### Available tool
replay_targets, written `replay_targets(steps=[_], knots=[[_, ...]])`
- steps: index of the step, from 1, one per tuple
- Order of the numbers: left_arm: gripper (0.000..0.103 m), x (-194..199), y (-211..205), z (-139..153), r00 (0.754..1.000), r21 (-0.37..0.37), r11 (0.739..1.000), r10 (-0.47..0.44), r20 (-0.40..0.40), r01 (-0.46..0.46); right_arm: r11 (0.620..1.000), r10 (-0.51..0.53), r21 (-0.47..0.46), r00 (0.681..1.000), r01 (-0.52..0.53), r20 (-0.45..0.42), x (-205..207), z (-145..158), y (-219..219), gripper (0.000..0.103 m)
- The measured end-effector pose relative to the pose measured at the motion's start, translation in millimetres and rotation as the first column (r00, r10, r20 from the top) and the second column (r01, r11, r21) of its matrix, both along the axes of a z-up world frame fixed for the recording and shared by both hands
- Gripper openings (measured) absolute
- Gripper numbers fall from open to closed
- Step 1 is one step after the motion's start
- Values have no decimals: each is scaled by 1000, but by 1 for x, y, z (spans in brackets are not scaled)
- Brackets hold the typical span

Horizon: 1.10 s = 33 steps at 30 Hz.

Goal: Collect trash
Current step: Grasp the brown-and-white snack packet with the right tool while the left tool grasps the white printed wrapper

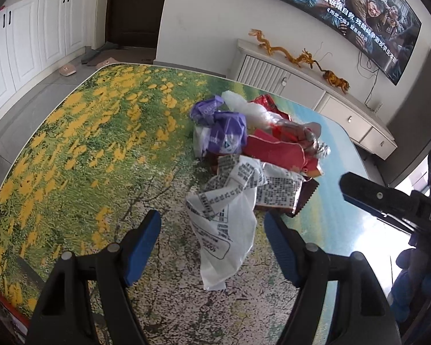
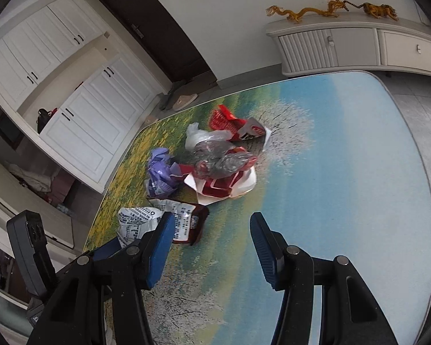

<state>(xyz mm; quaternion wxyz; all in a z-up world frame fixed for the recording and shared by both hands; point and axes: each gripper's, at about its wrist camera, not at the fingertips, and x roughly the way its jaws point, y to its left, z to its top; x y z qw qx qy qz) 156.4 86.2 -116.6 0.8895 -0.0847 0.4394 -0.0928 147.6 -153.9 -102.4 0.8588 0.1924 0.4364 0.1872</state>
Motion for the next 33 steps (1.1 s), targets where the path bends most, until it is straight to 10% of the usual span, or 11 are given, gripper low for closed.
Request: replay_targets(steps=[11, 16, 33], knots=[[45, -3, -6, -10, 999, -22, 999, -37, -5, 37, 994, 17, 106, 997, -9, -76, 24, -24, 27, 52], [35, -8, -2, -10, 999, -47, 998, -39, -5, 39, 987, 11, 159, 994, 6, -104, 22, -35, 23, 28], [28, -52, -3, 39, 991, -86, 994, -63, 121, 74, 974, -144, 180, 989, 137, 25, -75, 9, -51, 22]])
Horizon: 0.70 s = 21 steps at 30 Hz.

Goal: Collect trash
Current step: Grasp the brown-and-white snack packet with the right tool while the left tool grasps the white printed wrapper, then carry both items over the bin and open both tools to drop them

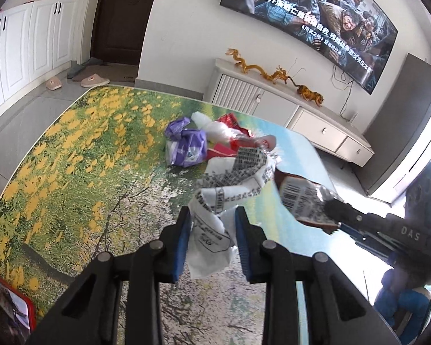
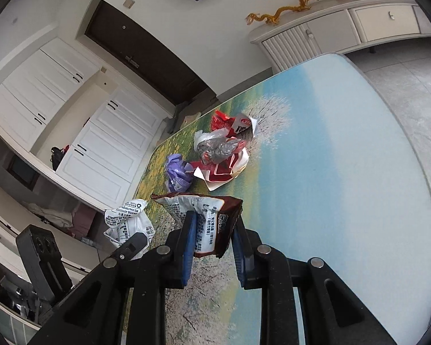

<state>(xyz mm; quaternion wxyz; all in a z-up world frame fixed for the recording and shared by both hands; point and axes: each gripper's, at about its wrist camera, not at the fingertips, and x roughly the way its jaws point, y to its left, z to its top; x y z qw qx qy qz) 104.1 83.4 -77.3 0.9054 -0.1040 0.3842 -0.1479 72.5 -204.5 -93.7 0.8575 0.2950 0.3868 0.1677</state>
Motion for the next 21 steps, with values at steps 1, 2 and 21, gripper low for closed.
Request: replay_targets(steps=[1, 2, 21], knots=[[28, -3, -2, 4, 1000, -4, 1000, -7, 8, 7, 1000, -19, -3, 1000, 19, 11, -8, 4, -6, 22], [28, -6, -5, 9, 1000, -7, 1000, -16, 17, 16, 999, -38, -7, 999, 38, 24, -16, 9, -12, 22], [28, -77, -166, 85, 886, 53, 899, -437, 156, 435, 846, -498, -124, 851, 519, 166, -191, 65, -165, 23]])
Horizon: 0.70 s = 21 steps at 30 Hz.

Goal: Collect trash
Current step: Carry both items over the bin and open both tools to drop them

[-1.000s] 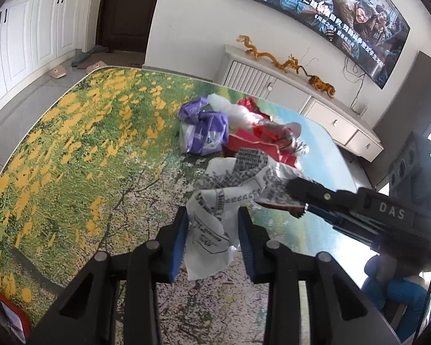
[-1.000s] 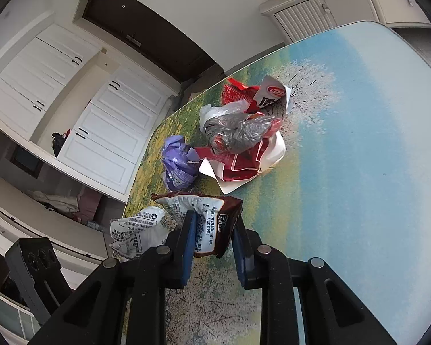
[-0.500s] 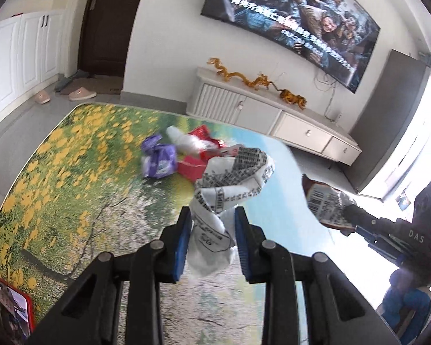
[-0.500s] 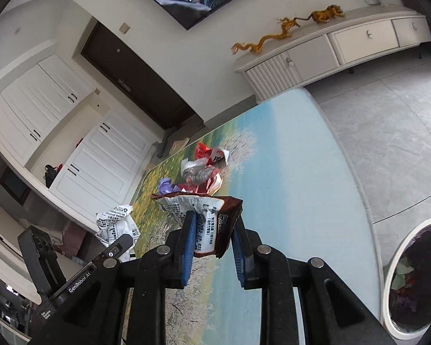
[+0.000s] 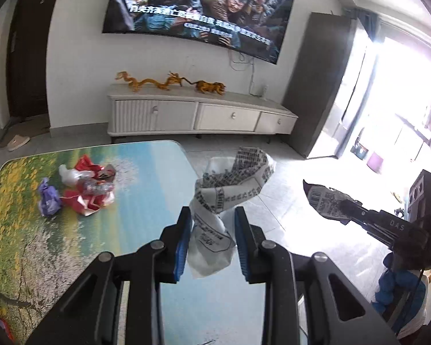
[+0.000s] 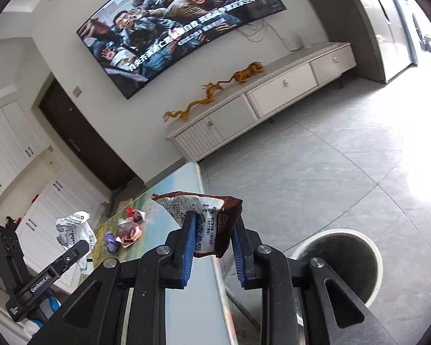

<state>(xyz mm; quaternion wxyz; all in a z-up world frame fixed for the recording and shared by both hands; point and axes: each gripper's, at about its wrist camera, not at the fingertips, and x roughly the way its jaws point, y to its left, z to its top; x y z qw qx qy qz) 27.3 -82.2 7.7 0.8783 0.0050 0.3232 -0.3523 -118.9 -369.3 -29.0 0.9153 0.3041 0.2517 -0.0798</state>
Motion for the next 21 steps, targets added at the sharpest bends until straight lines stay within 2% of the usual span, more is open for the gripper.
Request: replay_targets(steps=[6, 11, 16, 21], knots=[[28, -25, -82, -7, 988, 89, 984, -157, -7, 157, 991, -131, -11, 989, 130, -74, -35, -23, -43, 23], [28, -38, -144, -35, 963, 166, 950, -256, -80, 266, 981, -192, -6, 965, 194, -177, -47, -58, -67, 23], [30, -42, -193, -71, 938, 231, 913, -305, -162, 337, 972, -204, 57, 939, 228, -278, -50, -107, -89, 23], [31, -42, -228, -102, 920, 279, 882, -329, -213, 379, 965, -191, 104, 921, 239, -340, -43, -140, -102, 25]])
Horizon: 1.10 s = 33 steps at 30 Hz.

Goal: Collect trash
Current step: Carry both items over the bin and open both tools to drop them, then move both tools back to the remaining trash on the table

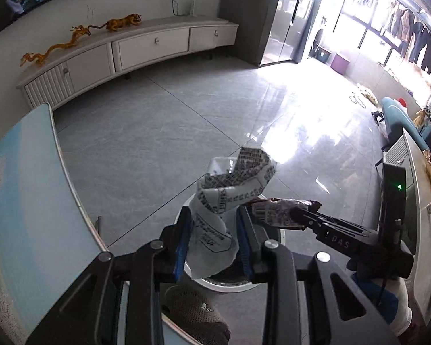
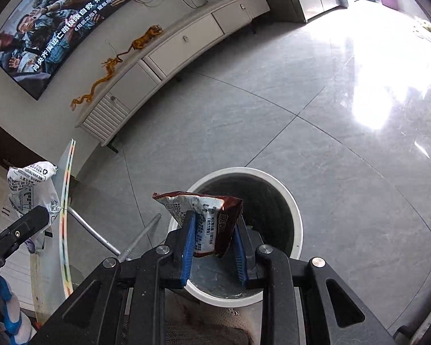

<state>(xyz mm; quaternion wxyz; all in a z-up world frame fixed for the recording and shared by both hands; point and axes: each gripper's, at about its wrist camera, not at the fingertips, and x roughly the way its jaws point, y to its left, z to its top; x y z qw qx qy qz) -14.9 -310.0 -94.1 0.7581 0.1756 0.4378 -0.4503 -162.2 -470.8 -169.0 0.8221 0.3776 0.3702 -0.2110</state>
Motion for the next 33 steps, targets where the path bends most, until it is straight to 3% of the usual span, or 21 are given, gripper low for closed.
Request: replay_targets(steps=[5, 10, 16, 23, 33], knots=[[33, 1, -25, -24, 999, 46, 998, -28, -45, 30, 999, -7, 44, 999, 9, -43, 8, -24, -8, 27], [56, 4, -39, -41, 994, 55, 997, -43, -97, 49, 998, -24, 59, 996, 29, -83, 8, -38, -14, 41], [57, 11, -41, -47, 991, 53, 997, -40, -128, 48, 996, -54, 68, 993, 61, -107, 3, -46, -20, 45], [57, 20, -21, -28, 994, 17, 1000, 12, -113, -10, 996, -65, 59, 994, 70, -93, 1, -36, -18, 45], [57, 32, 43, 23, 988, -76, 985, 156, 5, -155, 999, -37, 1, 999, 37, -12, 7, 11, 2, 45]])
